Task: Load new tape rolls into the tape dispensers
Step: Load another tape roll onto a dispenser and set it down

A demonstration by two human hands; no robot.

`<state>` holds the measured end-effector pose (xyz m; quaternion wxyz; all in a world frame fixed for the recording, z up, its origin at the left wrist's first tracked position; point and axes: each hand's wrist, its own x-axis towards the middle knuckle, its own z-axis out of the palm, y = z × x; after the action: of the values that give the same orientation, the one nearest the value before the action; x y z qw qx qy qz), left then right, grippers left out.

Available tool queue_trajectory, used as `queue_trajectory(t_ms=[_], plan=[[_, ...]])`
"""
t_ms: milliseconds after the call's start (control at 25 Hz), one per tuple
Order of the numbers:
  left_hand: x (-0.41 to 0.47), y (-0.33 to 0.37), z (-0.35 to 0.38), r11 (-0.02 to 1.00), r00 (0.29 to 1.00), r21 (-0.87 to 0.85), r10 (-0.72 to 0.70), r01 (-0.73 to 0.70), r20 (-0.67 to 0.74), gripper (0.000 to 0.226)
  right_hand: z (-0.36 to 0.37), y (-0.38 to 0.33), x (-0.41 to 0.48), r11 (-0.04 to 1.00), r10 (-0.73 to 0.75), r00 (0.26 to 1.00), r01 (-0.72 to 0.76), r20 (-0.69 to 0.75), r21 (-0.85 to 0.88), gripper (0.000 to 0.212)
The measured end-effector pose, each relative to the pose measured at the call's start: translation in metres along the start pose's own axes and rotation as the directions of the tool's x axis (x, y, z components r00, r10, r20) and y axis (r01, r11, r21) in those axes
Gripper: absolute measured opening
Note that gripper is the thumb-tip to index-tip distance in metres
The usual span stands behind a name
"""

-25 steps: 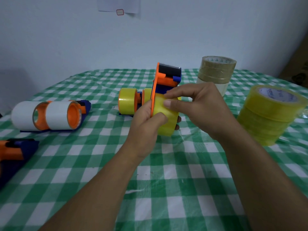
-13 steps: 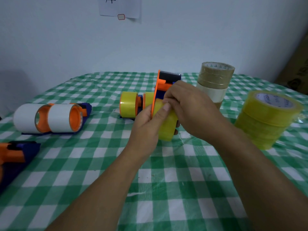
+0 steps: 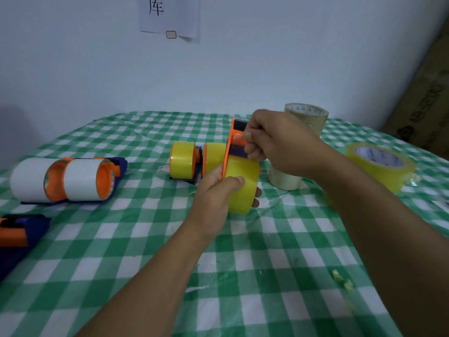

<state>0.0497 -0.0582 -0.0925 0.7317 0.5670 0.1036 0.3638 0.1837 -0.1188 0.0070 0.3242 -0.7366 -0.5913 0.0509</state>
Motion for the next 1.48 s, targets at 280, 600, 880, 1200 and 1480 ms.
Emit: queue_trajectory(t_ms=[280,600,880,1200,1480], plan=[[-0.001,0.004,0.001,0.998,0.998,0.052,-0.037,0.040,-0.058,0.026,-0.002,-0.006,0.003,0.980,-0.096,0.995,0.101,0.041,-0.171,0.015],[-0.002,0.006,0.000,0.995,0.997,0.065,-0.073,0.076,-0.040,0.025,0.000,-0.004,0.005,0.972,-0.151,0.985,0.163,0.080,-0.172,0.018],[0.000,0.004,-0.003,0.993,0.995,0.079,-0.078,0.082,-0.054,0.025,0.000,-0.003,0.006,0.994,-0.090,0.993,0.094,0.076,-0.053,0.020],[0.001,0.002,-0.004,0.995,0.996,0.065,-0.068,0.072,-0.054,0.024,0.003,0.002,0.009,0.996,-0.010,0.998,0.016,-0.061,0.084,0.018],[0.001,0.000,-0.005,0.998,0.997,0.025,-0.064,0.066,-0.046,0.021,-0.005,-0.009,0.008,0.998,0.046,0.997,-0.049,0.066,0.044,0.008]])
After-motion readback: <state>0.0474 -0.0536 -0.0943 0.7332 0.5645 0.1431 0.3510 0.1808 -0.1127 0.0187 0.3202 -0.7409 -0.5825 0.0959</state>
